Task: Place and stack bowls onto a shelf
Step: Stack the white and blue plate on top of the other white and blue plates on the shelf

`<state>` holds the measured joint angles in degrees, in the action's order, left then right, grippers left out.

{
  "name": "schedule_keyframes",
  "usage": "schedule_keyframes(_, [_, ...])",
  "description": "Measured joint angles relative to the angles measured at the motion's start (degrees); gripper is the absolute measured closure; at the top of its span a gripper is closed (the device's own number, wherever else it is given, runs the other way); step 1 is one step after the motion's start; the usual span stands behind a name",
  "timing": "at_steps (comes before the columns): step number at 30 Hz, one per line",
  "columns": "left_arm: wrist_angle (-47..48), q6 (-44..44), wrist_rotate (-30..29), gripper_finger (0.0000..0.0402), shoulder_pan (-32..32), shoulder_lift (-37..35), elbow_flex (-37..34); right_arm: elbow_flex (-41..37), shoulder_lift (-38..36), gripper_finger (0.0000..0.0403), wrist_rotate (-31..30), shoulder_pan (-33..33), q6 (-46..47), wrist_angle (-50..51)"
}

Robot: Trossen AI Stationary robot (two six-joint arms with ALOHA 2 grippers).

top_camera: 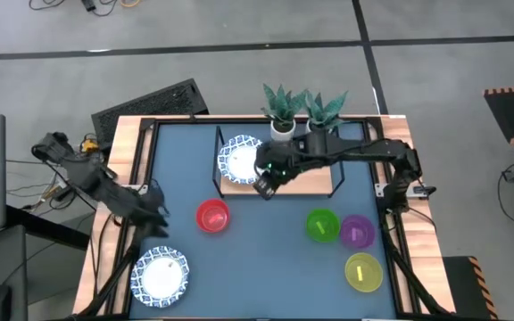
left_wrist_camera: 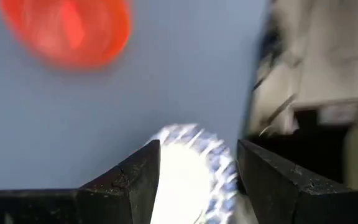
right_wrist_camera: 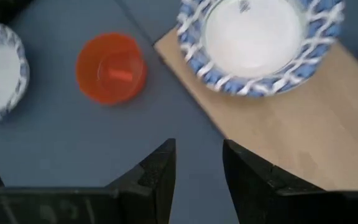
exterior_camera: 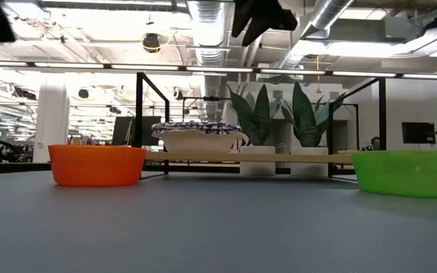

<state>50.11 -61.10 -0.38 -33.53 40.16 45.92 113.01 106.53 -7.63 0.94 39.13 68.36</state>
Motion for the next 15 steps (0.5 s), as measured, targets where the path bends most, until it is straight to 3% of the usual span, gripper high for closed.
schedule_keyframes(6, [4.81, -4.22, 5.12, 0.0205, -1.16, 7.36, -3.59, 0.0, 1.43, 0.0246, -0.03, 2.39, -0.05, 0.67])
schedule_keyframes(11, [3.26, -5.14, 11.5, 0.0205, -5.22, 11.87, -7.7, -0.04, 1.52, 0.0246, -0.01, 3.74, -0.17, 2.1])
schedule_keyframes(15, [2.18, -5.18, 11.38, 0.0205, -8.36, 15.47, -9.53, -0.04, 1.51, 0.0246, -0.01, 4.49, -0.17, 2.39])
